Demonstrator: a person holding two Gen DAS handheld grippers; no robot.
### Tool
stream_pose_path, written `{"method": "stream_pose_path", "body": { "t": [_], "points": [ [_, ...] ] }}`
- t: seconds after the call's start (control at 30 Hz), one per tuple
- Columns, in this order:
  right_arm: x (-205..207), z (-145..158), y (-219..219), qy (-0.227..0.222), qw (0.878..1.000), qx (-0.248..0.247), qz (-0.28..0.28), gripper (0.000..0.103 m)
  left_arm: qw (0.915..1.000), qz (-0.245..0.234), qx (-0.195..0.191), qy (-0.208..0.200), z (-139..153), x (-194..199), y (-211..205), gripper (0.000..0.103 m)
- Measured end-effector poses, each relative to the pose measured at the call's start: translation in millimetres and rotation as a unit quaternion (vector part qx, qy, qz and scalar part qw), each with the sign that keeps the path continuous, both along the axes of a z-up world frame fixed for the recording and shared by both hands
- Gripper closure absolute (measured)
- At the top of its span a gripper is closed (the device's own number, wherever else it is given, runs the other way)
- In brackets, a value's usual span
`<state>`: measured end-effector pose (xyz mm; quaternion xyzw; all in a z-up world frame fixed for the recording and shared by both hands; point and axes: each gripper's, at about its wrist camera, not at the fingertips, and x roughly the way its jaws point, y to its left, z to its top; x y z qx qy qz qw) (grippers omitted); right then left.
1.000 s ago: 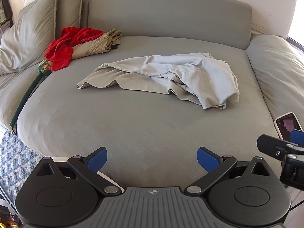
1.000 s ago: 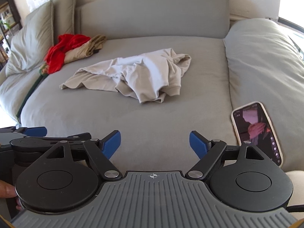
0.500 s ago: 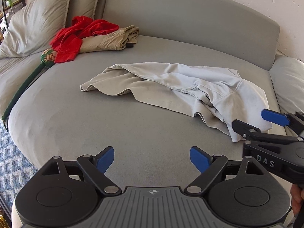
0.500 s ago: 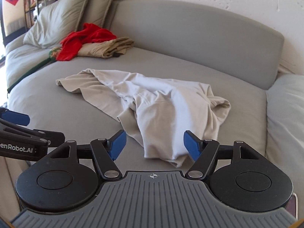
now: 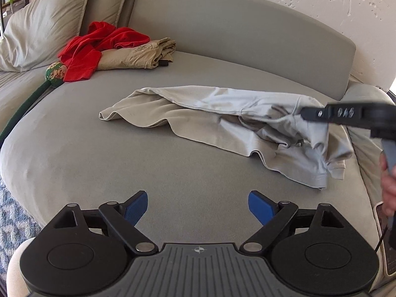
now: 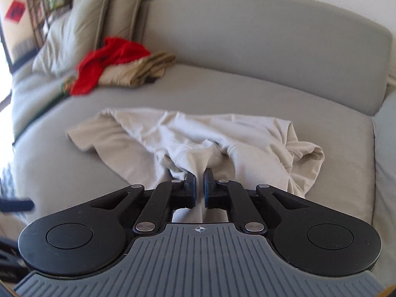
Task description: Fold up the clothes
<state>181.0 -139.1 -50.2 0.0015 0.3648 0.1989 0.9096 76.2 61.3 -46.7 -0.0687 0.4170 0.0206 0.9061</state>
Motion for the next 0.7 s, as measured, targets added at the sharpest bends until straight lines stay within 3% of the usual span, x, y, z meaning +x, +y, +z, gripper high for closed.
{"method": "stream_pose_path", "body": {
  "t": [0.2, 0.33, 0.43, 0.53, 0.7],
  "points": [
    [-9.8, 90.3, -20.7, -0.03, 0.988, 0.143, -0.057, 0.1, 0.9996, 0.006, -0.018, -0.023, 15.2, -20.8, 4.6, 0.014],
    [-33.4, 153.1, -10.5, -0.092, 0.983, 0.151, -0.049, 0.1, 0.9988, 0.009, -0.026, -0.041, 27.2, -39.9, 11.6, 0.014],
    [-56.4, 196.5, -12.2, -0.129, 0.972, 0.192, -0.05, 0.1, 0.9975, 0.014, -0.029, -0.063, 40.0, -54.6, 19.0, 0.014],
    [-73.1, 234.8, -12.2, -0.137, 0.961, 0.239, -0.035, 0.1, 0.9945, 0.028, -0.036, -0.094, 55.1, -64.3, 27.2, 0.014],
    [-82.2, 297.0, 25.4, -0.159, 0.953, 0.256, -0.012, 0.1, 0.9876, 0.043, -0.06, -0.139, 80.4, -80.8, 36.4, 0.014]
  ]
}}
